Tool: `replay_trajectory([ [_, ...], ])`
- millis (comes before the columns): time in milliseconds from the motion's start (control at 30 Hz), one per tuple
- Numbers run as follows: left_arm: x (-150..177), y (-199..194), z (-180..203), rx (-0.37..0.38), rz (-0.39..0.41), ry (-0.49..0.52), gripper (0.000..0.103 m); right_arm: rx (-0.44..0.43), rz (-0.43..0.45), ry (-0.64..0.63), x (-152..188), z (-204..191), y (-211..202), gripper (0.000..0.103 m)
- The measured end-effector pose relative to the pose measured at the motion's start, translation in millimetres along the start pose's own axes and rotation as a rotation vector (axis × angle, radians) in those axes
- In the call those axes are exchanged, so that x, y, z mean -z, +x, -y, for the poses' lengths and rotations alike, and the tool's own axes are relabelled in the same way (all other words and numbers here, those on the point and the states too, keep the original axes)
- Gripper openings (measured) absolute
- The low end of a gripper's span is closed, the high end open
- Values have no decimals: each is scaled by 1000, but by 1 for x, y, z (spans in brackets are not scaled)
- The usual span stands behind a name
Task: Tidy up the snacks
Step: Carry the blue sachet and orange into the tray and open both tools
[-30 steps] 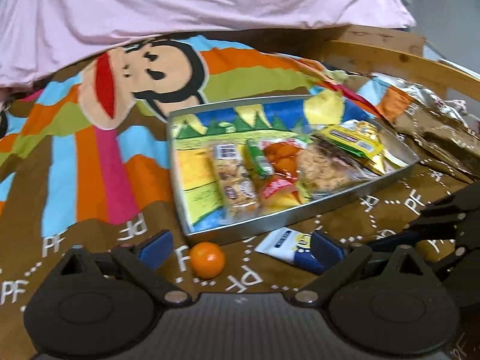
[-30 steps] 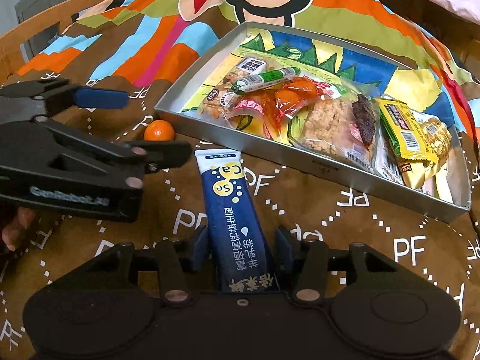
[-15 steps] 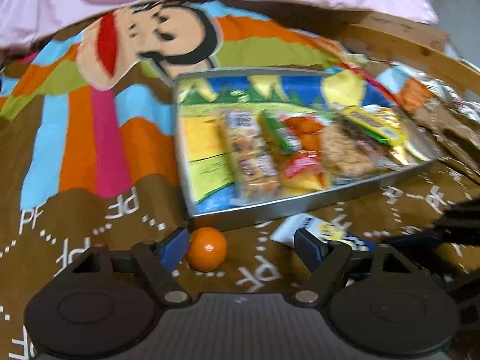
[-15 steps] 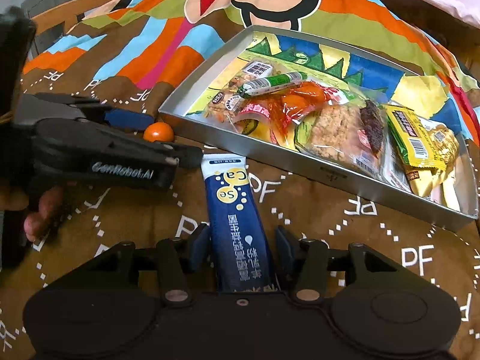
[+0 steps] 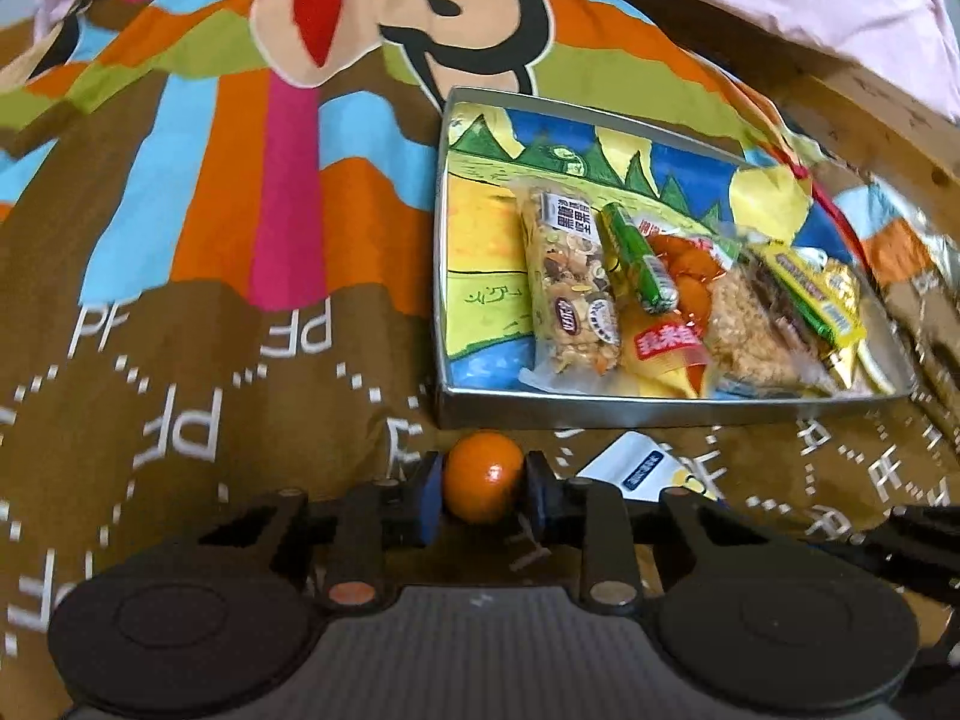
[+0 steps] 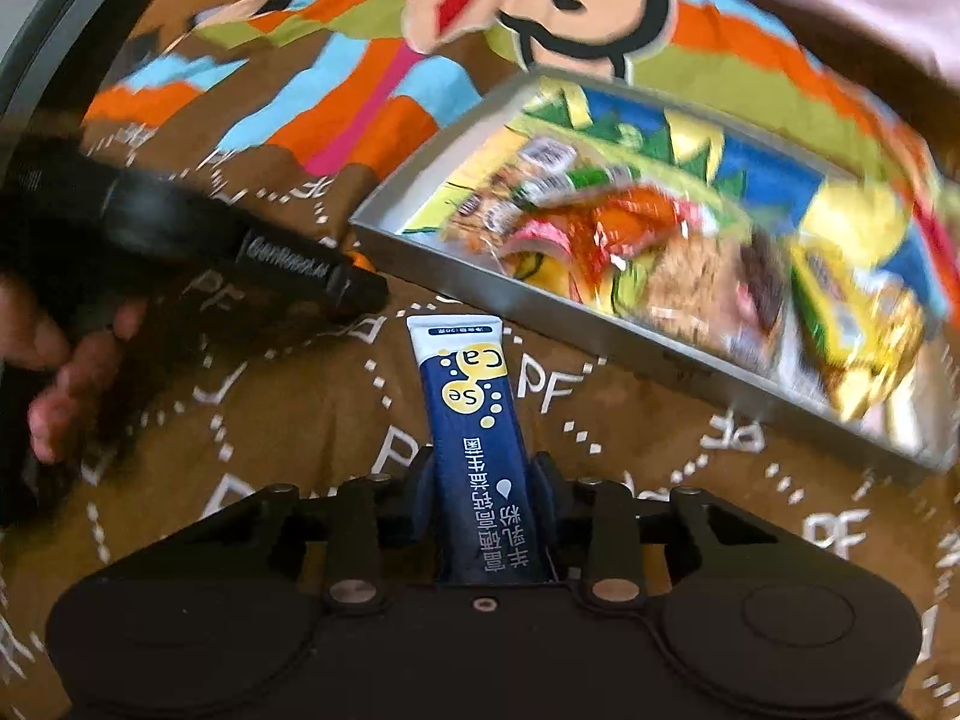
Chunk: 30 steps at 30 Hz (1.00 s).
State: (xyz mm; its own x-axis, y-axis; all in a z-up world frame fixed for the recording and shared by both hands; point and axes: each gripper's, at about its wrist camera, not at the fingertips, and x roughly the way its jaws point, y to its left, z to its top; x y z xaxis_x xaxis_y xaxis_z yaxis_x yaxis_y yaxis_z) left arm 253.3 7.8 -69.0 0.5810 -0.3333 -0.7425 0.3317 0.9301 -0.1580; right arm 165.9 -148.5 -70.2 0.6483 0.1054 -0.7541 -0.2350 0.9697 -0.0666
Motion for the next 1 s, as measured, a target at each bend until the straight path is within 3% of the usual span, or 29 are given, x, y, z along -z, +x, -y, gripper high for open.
replay_trajectory([
  [200,0,-33,11,-1,72,-31,31,155,138,-253,9,-29,-27,35],
  [367,-20,-39,15,-3,186,-62,31,234,228,-239,0,-18,-36,35],
  [467,-39,-27,16,-20,245,-64,31,294,291,-176,-19,1,-31,35],
  [633,-55,-1,18,-50,276,-70,31,282,365,-12,-47,39,-16,35],
  [833,-50,20,17,-98,261,-42,31,201,333,171,-63,70,18,35],
  [1000,-49,22,21,-128,263,-2,31,189,301,266,-73,80,38,35],
])
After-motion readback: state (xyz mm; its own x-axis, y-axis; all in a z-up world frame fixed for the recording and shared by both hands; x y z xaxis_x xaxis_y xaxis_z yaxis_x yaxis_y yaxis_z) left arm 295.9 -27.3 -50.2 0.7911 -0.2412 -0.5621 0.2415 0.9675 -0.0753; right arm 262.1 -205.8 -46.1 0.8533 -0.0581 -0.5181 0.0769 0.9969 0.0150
